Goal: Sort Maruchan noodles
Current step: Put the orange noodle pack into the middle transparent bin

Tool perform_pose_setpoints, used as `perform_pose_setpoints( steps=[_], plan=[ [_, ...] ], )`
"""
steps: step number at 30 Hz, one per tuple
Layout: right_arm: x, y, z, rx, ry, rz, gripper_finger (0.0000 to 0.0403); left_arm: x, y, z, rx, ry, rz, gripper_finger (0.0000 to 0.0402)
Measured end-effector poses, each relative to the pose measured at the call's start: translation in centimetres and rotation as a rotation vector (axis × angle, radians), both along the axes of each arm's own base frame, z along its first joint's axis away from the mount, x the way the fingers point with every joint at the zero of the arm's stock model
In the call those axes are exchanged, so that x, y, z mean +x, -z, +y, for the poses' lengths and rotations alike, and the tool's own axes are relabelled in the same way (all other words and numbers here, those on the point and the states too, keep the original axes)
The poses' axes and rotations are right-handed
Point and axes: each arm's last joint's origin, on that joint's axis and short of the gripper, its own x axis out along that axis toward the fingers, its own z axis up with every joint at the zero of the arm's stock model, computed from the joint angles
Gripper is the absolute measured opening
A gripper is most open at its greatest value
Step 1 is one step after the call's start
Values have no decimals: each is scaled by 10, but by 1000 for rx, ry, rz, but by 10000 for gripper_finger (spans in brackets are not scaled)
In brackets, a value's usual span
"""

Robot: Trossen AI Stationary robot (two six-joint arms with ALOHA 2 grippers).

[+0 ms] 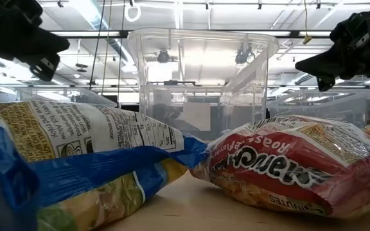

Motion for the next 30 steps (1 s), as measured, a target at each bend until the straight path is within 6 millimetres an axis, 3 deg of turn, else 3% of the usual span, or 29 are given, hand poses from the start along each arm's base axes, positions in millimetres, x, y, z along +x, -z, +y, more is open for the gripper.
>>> perform_pose_setpoints(
  steps=[10,19,24,30],
  plan=[
    [0,0,0,0,0,0,18,14,-16,-55,76,-3,164,2],
    [0,0,0,0,0,0,18,38,-26,-102,300,4,437,2],
    [0,0,0,0,0,0,18,43,-22,-96,278,-64,697,13],
    [0,0,0,0,0,0,18,44,-19,-59,111,-319,1006,41]
  ],
)
